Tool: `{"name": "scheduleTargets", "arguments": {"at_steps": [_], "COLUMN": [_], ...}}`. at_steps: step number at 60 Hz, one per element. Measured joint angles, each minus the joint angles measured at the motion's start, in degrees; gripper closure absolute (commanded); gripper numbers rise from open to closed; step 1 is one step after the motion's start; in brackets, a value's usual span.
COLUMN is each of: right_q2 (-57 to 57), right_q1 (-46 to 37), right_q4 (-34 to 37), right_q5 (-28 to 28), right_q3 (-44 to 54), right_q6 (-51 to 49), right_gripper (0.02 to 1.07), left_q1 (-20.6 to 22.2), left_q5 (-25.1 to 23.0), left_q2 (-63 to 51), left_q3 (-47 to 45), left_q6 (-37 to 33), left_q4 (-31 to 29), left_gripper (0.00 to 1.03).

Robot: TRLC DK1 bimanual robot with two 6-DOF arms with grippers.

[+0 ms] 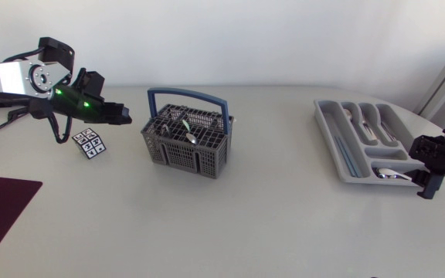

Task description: Transfer all utensils from the basket to the drawer tray.

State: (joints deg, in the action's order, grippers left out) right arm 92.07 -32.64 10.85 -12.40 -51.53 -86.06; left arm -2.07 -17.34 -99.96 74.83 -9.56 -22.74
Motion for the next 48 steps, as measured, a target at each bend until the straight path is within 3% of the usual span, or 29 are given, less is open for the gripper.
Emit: {"name": "scheduleTargets", "arguments": {"at_steps": [5, 23, 37, 48], "right_q2": [-5.1, -15.0, -11.1, -3.6], "right_q1": [4.3, 30.0, 47.2, 54.0], "right_q4": [0.0, 1.6, 2.1, 2.0], "right_q5": [-0.4, 2.6, 4.6, 4.8], "right_q3": [3.2, 8.5, 5.6, -0.5], "right_q6": [3.2, 23.5, 38.9, 47.5], "right_gripper": [0.37, 0.39, 0.70, 0.98], "left_q1": [0.5, 3.3, 3.8, 4.3], "left_q5": [0.0, 0.0, 0.0, -0.8], "left_q2": [-1.8, -6.7, -8.1, -8.9], "left_q3": [0.0, 1.7, 3.2, 3.3], "left_q6": [-0.1, -0.2, -0.2, -0.2], "left_q4": [0.4, 0.9, 2.3, 2.3], "left_gripper": [0.75, 0.79, 0.79, 0.79]}}
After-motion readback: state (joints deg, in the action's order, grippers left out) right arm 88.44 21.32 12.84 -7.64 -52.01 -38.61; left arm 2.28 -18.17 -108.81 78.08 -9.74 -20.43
